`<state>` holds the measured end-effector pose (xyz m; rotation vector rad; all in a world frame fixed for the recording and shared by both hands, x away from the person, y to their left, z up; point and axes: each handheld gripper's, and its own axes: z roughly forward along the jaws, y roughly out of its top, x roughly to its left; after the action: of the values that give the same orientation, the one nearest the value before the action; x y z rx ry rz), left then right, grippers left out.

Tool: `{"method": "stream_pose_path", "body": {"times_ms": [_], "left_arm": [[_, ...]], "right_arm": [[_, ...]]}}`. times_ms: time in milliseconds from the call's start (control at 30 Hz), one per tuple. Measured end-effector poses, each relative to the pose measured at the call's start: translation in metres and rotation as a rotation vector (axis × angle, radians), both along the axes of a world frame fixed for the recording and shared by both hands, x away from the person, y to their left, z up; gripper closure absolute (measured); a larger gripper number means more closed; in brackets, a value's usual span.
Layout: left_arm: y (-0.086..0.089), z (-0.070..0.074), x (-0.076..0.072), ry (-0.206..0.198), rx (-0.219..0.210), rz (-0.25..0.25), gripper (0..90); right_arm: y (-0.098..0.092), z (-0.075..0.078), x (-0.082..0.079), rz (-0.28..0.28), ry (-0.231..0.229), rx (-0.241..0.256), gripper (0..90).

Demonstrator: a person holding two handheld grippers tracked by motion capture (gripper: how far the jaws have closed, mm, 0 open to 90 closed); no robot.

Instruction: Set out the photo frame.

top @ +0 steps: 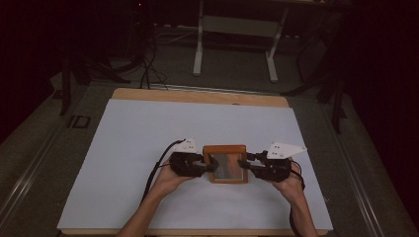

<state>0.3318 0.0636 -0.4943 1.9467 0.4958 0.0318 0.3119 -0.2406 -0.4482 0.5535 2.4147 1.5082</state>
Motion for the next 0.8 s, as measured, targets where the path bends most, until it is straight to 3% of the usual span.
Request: {"method": "stream_pose_path", "body": {"times_ms": [600,800], "left_arm": [[0.016,0.015,-0.005,0.0,0.038,0.022,61.3],[0.022,0.018,-0.004,0.003,0.033,0.031,61.4]], "right_arm": [[0.016,0.007,0.0,0.018,-0.009,0.003,66.3],[0.021,0.008,0.004,0.026,0.001,0.018,66.3]]}}
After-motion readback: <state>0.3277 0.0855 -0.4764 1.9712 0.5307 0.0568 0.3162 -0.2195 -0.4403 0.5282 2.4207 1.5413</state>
